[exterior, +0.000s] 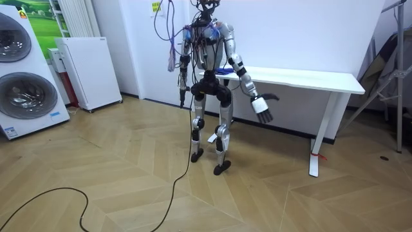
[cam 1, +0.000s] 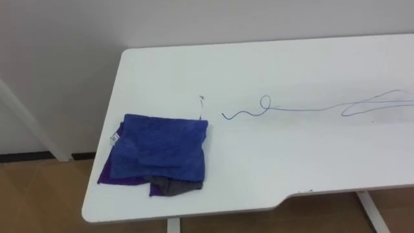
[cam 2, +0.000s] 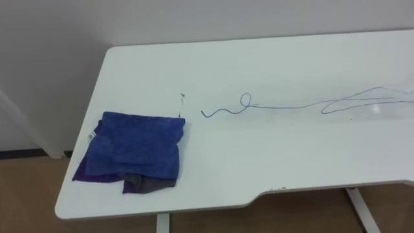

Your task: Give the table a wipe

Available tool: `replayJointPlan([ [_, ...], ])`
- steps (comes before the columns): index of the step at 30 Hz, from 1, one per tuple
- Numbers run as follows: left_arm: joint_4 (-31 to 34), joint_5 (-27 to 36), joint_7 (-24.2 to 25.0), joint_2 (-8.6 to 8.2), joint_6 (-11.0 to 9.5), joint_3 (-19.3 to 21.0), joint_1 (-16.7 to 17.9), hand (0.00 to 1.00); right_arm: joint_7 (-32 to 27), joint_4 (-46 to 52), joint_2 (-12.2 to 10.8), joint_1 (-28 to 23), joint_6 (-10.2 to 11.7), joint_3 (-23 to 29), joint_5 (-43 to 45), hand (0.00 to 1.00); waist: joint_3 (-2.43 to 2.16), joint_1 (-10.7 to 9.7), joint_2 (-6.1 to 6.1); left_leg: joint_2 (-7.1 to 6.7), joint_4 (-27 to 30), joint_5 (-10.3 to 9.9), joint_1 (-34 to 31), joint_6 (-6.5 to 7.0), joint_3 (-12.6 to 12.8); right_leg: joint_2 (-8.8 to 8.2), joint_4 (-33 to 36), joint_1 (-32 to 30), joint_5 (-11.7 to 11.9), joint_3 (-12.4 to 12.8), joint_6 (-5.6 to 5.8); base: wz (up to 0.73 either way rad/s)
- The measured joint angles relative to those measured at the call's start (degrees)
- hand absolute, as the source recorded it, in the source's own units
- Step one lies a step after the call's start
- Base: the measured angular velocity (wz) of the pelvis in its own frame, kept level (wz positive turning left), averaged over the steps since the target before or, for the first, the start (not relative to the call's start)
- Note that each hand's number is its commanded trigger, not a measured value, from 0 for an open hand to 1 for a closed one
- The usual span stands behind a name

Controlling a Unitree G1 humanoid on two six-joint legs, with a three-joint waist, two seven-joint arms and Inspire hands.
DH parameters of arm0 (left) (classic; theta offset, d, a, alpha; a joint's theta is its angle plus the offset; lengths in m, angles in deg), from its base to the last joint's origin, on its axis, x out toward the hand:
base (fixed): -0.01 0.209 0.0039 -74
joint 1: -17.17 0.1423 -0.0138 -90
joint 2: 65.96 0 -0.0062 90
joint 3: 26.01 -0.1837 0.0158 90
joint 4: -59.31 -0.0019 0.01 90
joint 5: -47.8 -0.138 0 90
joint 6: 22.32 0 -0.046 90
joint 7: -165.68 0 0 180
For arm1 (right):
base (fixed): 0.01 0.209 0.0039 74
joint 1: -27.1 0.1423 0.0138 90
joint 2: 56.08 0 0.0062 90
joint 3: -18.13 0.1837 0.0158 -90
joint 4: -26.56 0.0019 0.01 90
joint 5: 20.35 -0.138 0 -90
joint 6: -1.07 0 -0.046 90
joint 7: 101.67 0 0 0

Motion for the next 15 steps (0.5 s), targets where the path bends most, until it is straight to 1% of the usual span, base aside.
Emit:
replayJointPlan([
  [2,1.0,-1.1,-0.3,0.78,0.3,-0.5,0.2,0.00,-4.1,5.3,0.4,1.7,-0.2,-0.2,4.9,0.00,-0.02,0.0,-1.15,-0.01,0.2,0.0,-0.9,0.06,0.0,0.02,0.2,-0.8,0.0,0.2,0.00,-0.02],
  [3,1.2,-1.7,-0.2,0.91,0.4,-0.7,0.1,0.00,-4.9,7.2,0.5,1.9,0.0,-0.4,6.2,0.00,-0.04,-0.1,-1.01,-0.01,0.5,-0.1,-1.2,0.09,0.0,0.02,0.1,-1.0,0.1,0.2,0.02,0.00],
  [4,1.3,-2.4,-0.2,1.25,0.4,-1.3,-0.2,0.00,-6.6,9.2,0.9,3.0,0.5,-0.7,8.5,0.00,-0.16,0.1,-1.24,-0.01,1.0,-0.1,-2.0,0.20,0.0,0.02,0.2,-1.5,0.1,0.2,0.04,0.04],
  [6,1.5,-3.6,-0.2,1.52,0.4,-1.5,-0.4,0.00,-9.4,11.8,1.1,4.7,0.6,-0.7,13.8,0.00,-0.26,0.9,-1.51,0.03,1.2,-0.1,-2.5,0.21,0.0,0.01,0.4,-2.2,0.2,0.1,-0.05,0.00],
  [8,2.1,-5.2,-0.2,1.35,0.6,-2.0,-0.6,0.00,-12.0,20.6,1.1,4.8,0.6,-2.5,22.3,0.00,-0.41,1.5,-1.10,0.04,1.1,-0.1,-3.1,0.22,0.0,-0.05,1.3,-3.1,0.2,-0.1,-0.05,-0.02],
  [9,2.1,-5.5,-0.2,1.35,0.7,-2.0,-0.7,0.00,-12.5,23.0,1.1,4.9,0.7,-2.9,24.5,0.00,-0.54,1.6,-1.03,0.04,1.0,-0.1,-3.2,0.22,0.1,-0.06,1.3,-3.1,0.2,-0.2,-0.05,-0.04],
  [10,2.0,-5.9,-0.3,1.37,0.8,-2.0,-0.8,0.00,-14.9,24.9,0.5,5.9,-1.0,-2.9,26.8,0.00,-0.58,1.7,-0.61,0.04,1.0,-0.1,-3.0,0.22,0.2,-0.10,1.3,-3.1,0.3,-0.7,-0.04,-0.08],
  [11,2.0,-5.9,-0.3,1.20,0.8,-2.0,-0.8,0.00,-16.6,26.6,0.0,5.2,-2.3,-2.7,30.0,0.00,-0.47,1.9,-0.29,0.04,0.8,-0.1,-2.9,0.22,0.5,-0.16,1.3,-3.1,0.3,-1.0,-0.03,-0.10],
  [12,2.0,-5.9,-0.3,1.04,0.8,-1.9,-0.6,0.00,-16.9,28.4,-0.2,4.6,-2.7,-2.7,31.6,0.00,-0.40,1.9,-0.20,0.04,0.7,-0.1,-2.9,0.23,0.7,-0.19,1.3,-3.3,0.3,-1.0,-0.03,-0.20],
  [13,2.0,-6.0,-0.2,0.69,0.9,-1.9,-0.4,0.00,-17.0,34.8,-0.5,3.2,-2.8,-3.4,34.5,0.00,-0.55,1.9,0.71,0.04,0.5,-0.1,-2.9,0.24,1.1,-0.23,1.6,-3.8,0.3,-0.9,-0.03,-0.28],
  [14,2.4,-6.2,-0.2,0.61,0.9,-2.0,-0.3,0.00,-17.2,42.3,-0.4,2.7,-2.8,-5.2,38.3,0.00,-0.49,1.9,1.40,0.12,0.4,-0.1,-3.0,0.25,1.1,-0.25,2.2,-4.3,0.3,-0.9,-0.03,-0.28],
  [15,2.5,-6.5,-0.3,0.70,0.9,-2.0,-0.3,0.00,-17.4,45.7,-0.3,2.7,-2.8,-6.1,40.4,0.00,-0.54,1.9,1.49,0.16,0.4,-0.1,-3.0,0.23,1.1,-0.22,2.3,-4.4,0.2,-0.9,-0.03,-0.14],
])
